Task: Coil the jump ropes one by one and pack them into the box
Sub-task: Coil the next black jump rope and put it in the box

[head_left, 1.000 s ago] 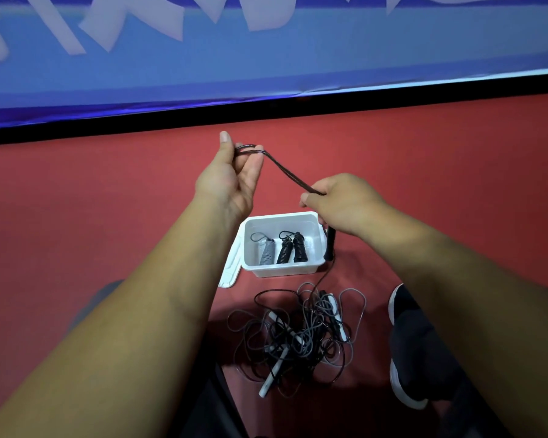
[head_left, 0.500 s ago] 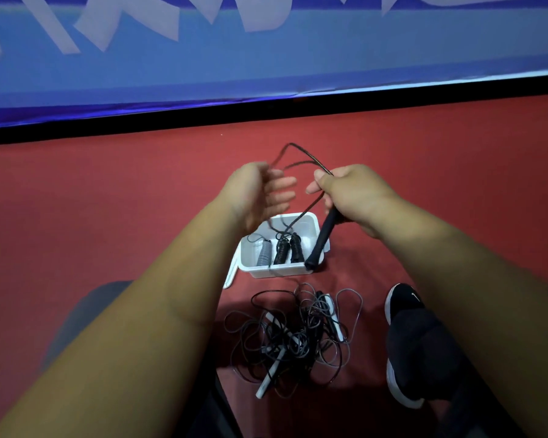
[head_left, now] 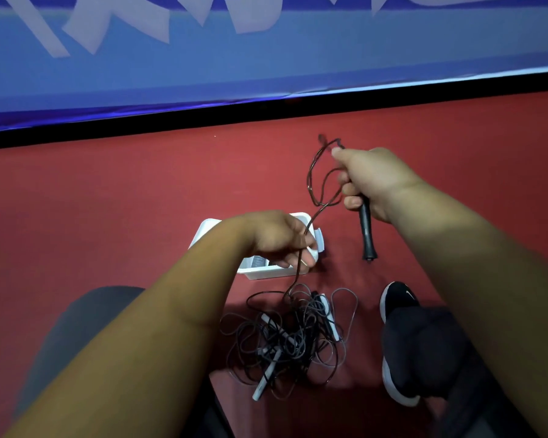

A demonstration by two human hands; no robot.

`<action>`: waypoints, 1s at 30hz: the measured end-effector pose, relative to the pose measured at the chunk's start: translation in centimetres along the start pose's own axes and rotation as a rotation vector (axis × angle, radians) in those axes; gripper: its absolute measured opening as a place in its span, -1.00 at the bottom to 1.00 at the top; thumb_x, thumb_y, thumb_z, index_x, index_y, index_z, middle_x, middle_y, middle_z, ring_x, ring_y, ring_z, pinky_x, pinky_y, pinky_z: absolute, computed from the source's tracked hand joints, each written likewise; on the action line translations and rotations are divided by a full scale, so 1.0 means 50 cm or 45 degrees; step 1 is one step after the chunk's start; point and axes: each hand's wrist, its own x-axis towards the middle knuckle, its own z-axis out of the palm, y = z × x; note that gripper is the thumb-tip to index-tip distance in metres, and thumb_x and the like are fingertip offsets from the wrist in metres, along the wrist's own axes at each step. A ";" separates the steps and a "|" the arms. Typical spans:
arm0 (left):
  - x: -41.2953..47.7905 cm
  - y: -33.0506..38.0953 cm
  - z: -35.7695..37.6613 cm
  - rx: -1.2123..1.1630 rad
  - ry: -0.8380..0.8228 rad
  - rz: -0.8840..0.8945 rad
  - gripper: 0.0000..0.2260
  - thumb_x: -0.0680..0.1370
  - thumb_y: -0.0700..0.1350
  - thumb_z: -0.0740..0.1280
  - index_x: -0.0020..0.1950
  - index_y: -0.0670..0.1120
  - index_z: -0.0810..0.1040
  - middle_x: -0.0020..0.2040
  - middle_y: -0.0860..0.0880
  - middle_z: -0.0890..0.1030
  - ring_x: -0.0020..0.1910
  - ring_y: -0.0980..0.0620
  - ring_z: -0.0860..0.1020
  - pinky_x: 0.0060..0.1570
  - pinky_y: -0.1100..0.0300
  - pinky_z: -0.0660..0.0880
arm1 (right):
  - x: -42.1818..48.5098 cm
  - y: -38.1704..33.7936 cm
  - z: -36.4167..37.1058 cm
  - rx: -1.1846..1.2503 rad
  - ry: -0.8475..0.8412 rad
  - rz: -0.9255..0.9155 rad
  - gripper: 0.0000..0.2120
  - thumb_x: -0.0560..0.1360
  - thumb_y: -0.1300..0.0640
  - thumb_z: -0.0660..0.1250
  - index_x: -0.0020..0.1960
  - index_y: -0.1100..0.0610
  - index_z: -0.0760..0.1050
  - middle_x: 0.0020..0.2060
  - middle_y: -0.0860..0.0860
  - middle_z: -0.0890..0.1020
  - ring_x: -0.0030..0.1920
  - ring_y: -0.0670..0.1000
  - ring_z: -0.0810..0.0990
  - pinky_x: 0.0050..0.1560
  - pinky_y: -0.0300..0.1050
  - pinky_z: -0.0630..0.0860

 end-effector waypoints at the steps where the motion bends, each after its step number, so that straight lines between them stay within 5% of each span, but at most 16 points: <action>1: -0.002 0.006 -0.004 -0.073 0.057 0.016 -0.82 0.75 -0.12 0.22 0.21 -0.19 0.55 -0.05 -0.10 0.74 -0.11 -0.05 0.69 -0.13 0.15 0.59 | 0.004 0.002 -0.003 -0.081 0.044 0.015 -0.88 0.66 0.13 0.33 0.03 0.20 0.50 -0.29 0.09 0.48 -0.53 -0.06 0.28 -0.55 -0.23 0.23; 5: -0.009 0.024 -0.020 -0.387 0.278 0.069 -0.88 0.74 -0.16 0.24 0.14 -0.20 0.51 -0.15 -0.12 0.68 -0.23 -0.04 0.70 -0.13 0.01 0.70 | 0.013 0.016 -0.009 -0.227 0.151 0.042 -0.85 0.45 0.21 0.27 0.00 0.21 0.50 -0.15 0.18 0.51 -0.45 0.05 0.38 -0.46 -0.13 0.39; 9: -0.012 0.036 -0.028 -0.673 0.382 0.032 -0.84 0.74 -0.15 0.23 0.10 -0.21 0.54 -0.23 -0.12 0.65 -0.32 0.05 0.69 -0.24 0.13 0.70 | 0.016 0.026 -0.005 -0.075 0.054 0.145 -0.81 0.55 0.38 0.16 0.11 0.31 0.48 -0.06 0.25 0.59 -0.46 -0.02 0.46 -0.45 -0.15 0.42; 13: -0.014 0.045 -0.041 -0.908 0.411 0.054 -0.81 0.74 -0.12 0.23 0.08 -0.19 0.56 -0.34 -0.05 0.66 -0.43 0.15 0.64 -0.40 0.28 0.63 | -0.003 0.025 0.009 -0.093 -0.124 0.162 -0.77 0.69 0.26 0.25 0.28 0.06 0.56 0.08 -0.02 0.74 -0.34 -0.01 0.66 -0.43 -0.18 0.56; 16: -0.014 0.048 -0.054 -1.120 0.444 0.087 -0.81 0.74 -0.12 0.23 0.02 -0.18 0.56 -0.35 -0.04 0.66 -0.44 0.17 0.63 -0.43 0.31 0.61 | -0.009 0.024 0.017 -0.255 -0.151 0.116 -0.76 0.62 0.24 0.38 0.24 0.01 0.55 -0.02 -0.03 0.72 -0.46 -0.07 0.47 -0.50 -0.22 0.44; 19: -0.014 0.047 -0.068 -1.419 0.496 0.159 -0.86 0.72 -0.19 0.26 0.00 -0.19 0.53 -0.32 -0.12 0.67 -0.39 0.09 0.68 -0.42 0.26 0.63 | -0.021 0.023 0.028 -0.257 -0.193 0.192 -0.96 0.58 0.30 0.29 0.01 0.21 0.48 -0.04 0.18 0.77 -0.54 -0.06 0.32 -0.48 -0.22 0.29; 22: -0.018 0.044 -0.078 -1.601 0.526 0.216 -0.90 0.70 -0.23 0.29 0.02 -0.22 0.53 -0.33 -0.17 0.66 -0.36 0.00 0.69 -0.42 0.23 0.63 | -0.024 0.040 0.038 -0.182 -0.328 0.386 -0.93 0.55 0.34 0.19 -0.01 0.20 0.37 0.05 0.36 0.73 -0.55 -0.07 0.29 -0.48 -0.23 0.30; 26: -0.016 0.035 -0.096 -1.822 0.563 0.301 -0.92 0.70 -0.28 0.27 0.07 -0.28 0.51 -0.30 -0.24 0.66 -0.28 -0.12 0.70 -0.39 0.10 0.66 | -0.020 0.061 0.042 -0.279 -0.570 0.487 -0.76 0.57 0.34 0.19 0.17 0.25 0.55 -0.13 0.20 0.70 -0.45 -0.09 0.38 -0.49 -0.22 0.37; 30: -0.026 0.029 -0.115 -1.971 0.684 0.375 -0.88 0.72 -0.28 0.24 0.04 -0.32 0.48 -0.33 -0.26 0.66 -0.38 -0.15 0.70 -0.25 -0.03 0.70 | -0.027 0.051 0.039 -0.304 -0.639 0.408 -0.93 0.61 0.24 0.41 0.06 0.23 0.64 -0.10 0.13 0.70 -0.40 -0.10 0.42 -0.46 -0.23 0.40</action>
